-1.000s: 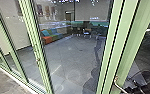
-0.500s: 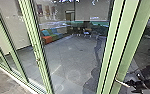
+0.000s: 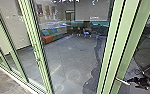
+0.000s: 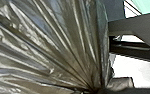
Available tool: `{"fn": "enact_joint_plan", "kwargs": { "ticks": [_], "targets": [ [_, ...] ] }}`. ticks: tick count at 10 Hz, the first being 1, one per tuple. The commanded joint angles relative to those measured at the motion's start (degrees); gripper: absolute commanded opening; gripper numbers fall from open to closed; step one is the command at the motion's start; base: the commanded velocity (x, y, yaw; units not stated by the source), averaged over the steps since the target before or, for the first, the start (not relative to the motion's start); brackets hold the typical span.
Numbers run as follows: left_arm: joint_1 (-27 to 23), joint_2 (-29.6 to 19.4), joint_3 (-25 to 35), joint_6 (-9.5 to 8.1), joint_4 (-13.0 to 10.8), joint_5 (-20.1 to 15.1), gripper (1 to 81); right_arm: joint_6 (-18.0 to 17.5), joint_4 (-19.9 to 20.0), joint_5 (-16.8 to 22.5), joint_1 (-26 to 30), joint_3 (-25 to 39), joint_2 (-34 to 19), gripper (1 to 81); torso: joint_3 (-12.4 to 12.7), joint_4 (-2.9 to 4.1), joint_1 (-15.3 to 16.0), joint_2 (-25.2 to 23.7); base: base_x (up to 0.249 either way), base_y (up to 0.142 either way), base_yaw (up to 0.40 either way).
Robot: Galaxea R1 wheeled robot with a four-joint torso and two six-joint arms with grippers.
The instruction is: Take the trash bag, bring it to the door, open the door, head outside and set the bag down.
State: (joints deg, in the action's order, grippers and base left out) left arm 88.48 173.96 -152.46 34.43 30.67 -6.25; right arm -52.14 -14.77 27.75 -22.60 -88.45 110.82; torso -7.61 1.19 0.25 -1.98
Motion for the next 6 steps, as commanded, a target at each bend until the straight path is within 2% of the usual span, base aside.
{"fn": "enact_joint_plan", "kwargs": {
  "ticks": [1,6],
  "targets": [
    [-1.51,0.16,0.40,0.20,-0.09,-5.17,1.0,3.45,-11.94,0.29,12.53,-3.29,-5.23,81.1,0.00,0.00,0.00,0.00,0.000,0.000,0.000],
    [-1.51,0.43,0.40,0.20,-0.17,-5.17,1.0,3.36,-18.71,6.71,17.35,-1.80,-6.20,81.1,0.00,0.00,-0.02,0.00,0.000,0.000,0.000]
  ]
}}
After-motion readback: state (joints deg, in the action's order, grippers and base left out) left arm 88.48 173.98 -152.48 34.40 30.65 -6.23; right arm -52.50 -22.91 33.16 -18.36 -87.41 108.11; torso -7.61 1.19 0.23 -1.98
